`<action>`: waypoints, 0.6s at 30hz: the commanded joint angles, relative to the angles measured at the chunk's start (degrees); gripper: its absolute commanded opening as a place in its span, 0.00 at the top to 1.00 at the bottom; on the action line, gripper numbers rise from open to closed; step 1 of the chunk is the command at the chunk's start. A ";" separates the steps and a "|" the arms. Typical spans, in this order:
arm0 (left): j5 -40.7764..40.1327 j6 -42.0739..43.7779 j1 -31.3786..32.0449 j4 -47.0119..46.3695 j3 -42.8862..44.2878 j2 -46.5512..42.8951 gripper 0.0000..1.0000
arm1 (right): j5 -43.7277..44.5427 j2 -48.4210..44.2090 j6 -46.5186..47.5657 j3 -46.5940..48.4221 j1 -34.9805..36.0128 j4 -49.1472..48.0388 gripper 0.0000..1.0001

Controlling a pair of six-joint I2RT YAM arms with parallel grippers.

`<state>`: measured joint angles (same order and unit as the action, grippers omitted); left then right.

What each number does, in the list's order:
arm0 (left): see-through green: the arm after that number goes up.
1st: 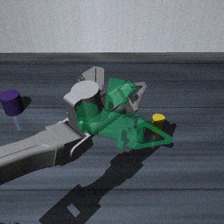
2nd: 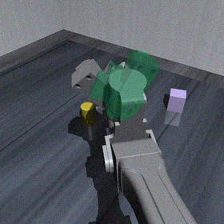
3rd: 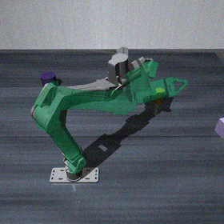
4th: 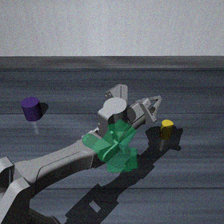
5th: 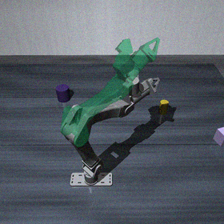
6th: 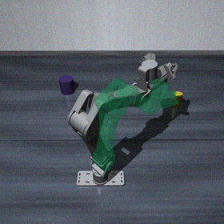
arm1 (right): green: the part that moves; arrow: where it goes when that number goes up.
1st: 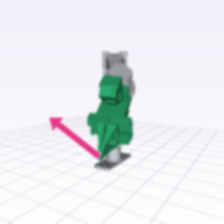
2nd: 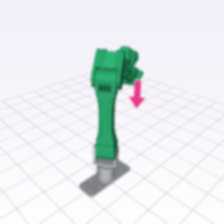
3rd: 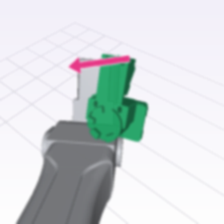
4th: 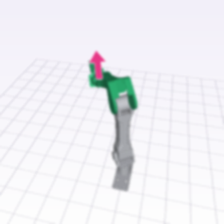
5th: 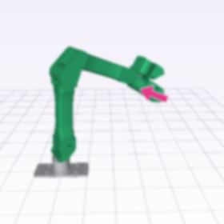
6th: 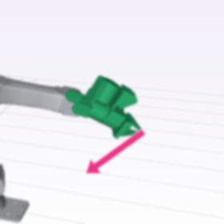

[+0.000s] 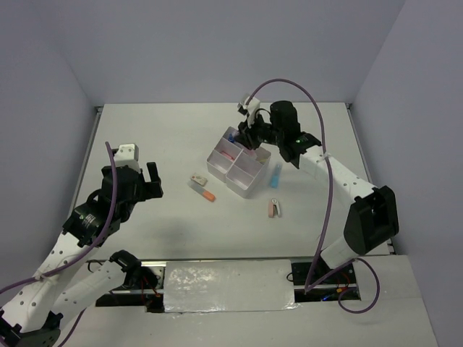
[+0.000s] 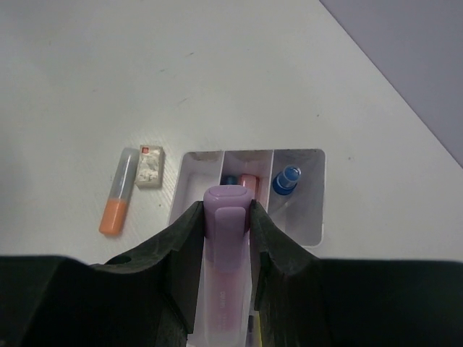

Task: Sort the stationery into containers
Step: Place the stationery in the storage box.

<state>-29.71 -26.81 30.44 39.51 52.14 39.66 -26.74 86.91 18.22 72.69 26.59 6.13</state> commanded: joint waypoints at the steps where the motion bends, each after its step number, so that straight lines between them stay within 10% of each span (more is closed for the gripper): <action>1: 0.36 1.50 -0.29 -2.24 -0.11 -0.02 0.01 | -2.96 0.54 1.91 -1.22 0.66 -1.20 1.00; 18: 0.97 1.76 -0.29 -2.50 -0.28 -0.02 0.01 | -1.30 4.32 -0.64 -8.61 1.27 -8.15 0.89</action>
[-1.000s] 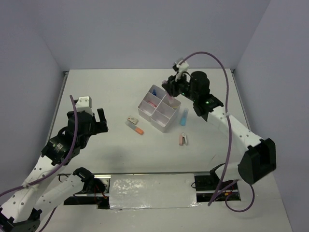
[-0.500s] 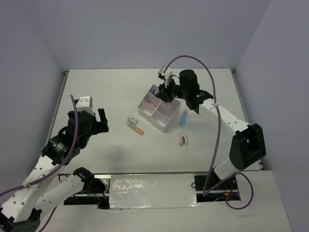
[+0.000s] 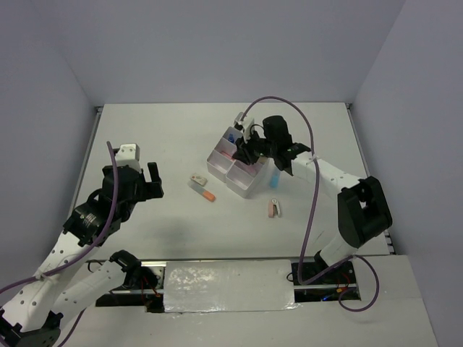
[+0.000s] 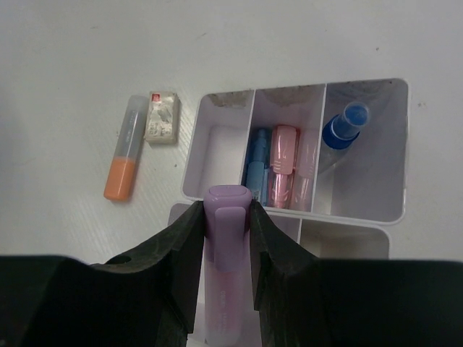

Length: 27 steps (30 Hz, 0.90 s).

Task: Sort the stationery into containers
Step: Place the stationery in the storage box, then pick up the stationery from the center of the board.

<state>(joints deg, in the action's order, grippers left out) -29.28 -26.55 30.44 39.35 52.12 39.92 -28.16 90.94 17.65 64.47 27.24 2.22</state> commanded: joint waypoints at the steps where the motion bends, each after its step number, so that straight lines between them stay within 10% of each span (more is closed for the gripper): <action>1: 0.54 1.58 -0.29 -2.35 -0.26 -0.28 0.01 | 0.39 -0.14 -0.25 -0.66 0.62 -4.59 0.83; 10: 1.06 1.85 -0.29 -2.44 -0.35 -0.46 0.01 | 2.14 -4.53 -1.74 -2.33 0.62 -4.94 0.51; 18: 1.42 2.02 -0.29 -2.62 -0.35 -0.20 0.01 | 4.78 -9.10 -4.11 -3.03 0.62 -4.59 0.47; 19: 1.33 2.02 -0.29 -2.62 -0.35 -0.20 0.01 | 7.48 -11.89 -6.64 -3.47 0.62 -5.20 0.14; 20: 1.24 1.94 -0.29 -2.62 -0.26 -0.11 0.01 | 9.77 -13.58 -8.23 -4.34 0.62 -5.99 0.01; 27: 0.98 1.76 -0.29 -2.44 -0.35 -0.28 0.01 | 48.34 -27.47 -40.24 -7.43 -1.48 11.10 0.00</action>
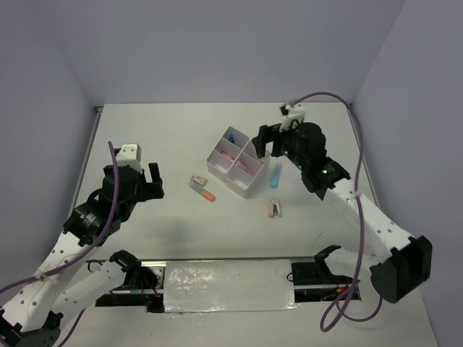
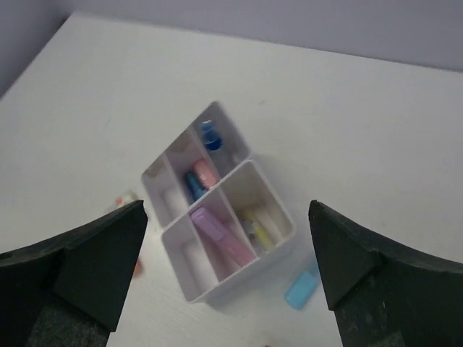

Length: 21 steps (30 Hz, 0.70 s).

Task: Sort the stationery into containers
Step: Pick up the stationery from the center of the board.

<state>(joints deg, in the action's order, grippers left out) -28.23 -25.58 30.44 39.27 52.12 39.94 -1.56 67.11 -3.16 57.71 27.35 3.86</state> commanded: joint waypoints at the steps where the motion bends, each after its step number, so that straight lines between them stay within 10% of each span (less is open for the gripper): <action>1: 0.01 0.80 -0.29 -2.35 -0.35 -0.39 0.01 | 22.82 -3.65 -22.56 -0.59 -5.00 13.94 0.00; 5: 0.02 0.71 -0.29 -2.26 -0.26 -0.22 0.01 | 21.96 -1.03 -27.07 -3.92 -9.50 22.33 0.05; 12: -0.34 0.45 -0.29 -2.09 -0.35 -0.57 0.01 | 14.24 6.53 -28.05 -7.27 -13.56 16.89 0.41; 21: -0.34 0.53 -0.29 -2.18 -0.26 -0.83 0.01 | 10.79 21.47 -29.80 -1.74 -13.12 14.60 0.44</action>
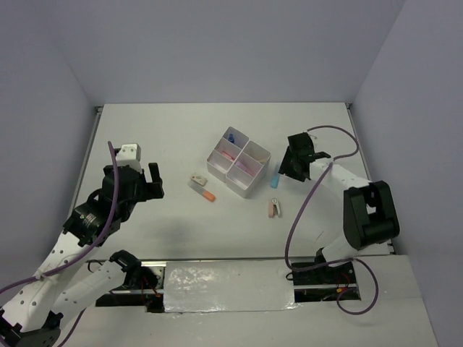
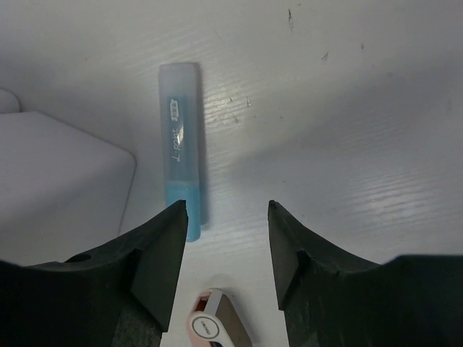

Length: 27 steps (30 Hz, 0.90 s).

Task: Sort the stationery into containers
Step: Pick up the stationery from the center of the board.

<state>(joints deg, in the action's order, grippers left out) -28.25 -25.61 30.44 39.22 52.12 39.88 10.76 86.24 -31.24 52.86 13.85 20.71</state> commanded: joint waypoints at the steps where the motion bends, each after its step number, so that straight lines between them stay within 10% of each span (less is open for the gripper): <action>1: -0.31 0.56 -0.38 -2.13 -0.35 -0.85 0.01 | -1.62 4.45 -1.89 3.56 0.65 -2.08 0.44; 27: 0.48 0.91 -0.29 -2.22 -0.44 -1.21 0.01 | -0.75 11.76 -4.62 2.77 3.73 -2.79 0.48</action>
<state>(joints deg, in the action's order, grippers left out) -28.21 -25.58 30.44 38.96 52.12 39.48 8.49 97.91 -35.73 56.12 17.28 17.67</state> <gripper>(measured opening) 0.993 0.526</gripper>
